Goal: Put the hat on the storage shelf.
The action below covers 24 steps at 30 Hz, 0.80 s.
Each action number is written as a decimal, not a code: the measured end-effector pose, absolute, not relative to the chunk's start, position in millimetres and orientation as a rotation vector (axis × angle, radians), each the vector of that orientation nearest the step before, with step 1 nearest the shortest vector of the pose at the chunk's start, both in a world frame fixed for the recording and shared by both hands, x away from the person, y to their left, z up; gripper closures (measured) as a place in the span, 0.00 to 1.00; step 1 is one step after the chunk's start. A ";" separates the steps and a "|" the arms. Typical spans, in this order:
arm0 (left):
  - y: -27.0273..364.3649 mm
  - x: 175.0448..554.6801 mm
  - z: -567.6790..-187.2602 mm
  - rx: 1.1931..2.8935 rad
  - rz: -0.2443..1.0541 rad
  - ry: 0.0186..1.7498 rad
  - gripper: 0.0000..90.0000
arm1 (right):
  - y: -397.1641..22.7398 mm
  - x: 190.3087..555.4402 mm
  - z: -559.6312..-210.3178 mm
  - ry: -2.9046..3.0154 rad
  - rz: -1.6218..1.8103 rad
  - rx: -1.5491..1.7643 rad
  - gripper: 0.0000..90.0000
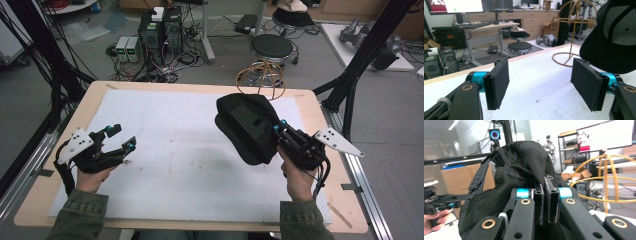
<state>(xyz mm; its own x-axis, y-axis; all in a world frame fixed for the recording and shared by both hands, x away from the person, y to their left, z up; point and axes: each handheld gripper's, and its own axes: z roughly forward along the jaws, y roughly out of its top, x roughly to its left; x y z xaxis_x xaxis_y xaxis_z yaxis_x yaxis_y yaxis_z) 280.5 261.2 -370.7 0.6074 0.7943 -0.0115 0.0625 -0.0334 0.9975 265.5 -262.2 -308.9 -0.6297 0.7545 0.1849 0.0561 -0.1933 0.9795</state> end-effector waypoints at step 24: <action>276.3 283.8 -396.3 1.521 0.677 0.822 0.31 | -286.9 255.3 -285.8 1.388 1.650 1.057 0.97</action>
<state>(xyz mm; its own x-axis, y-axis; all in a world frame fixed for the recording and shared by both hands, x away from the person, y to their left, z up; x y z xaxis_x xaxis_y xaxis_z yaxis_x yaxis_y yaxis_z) 283.8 276.3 -396.3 0.5782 0.8148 -0.0416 0.1151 -0.0309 0.9929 255.3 -286.9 -285.8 -0.4020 0.9055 0.1359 -0.0211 -0.1575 0.9873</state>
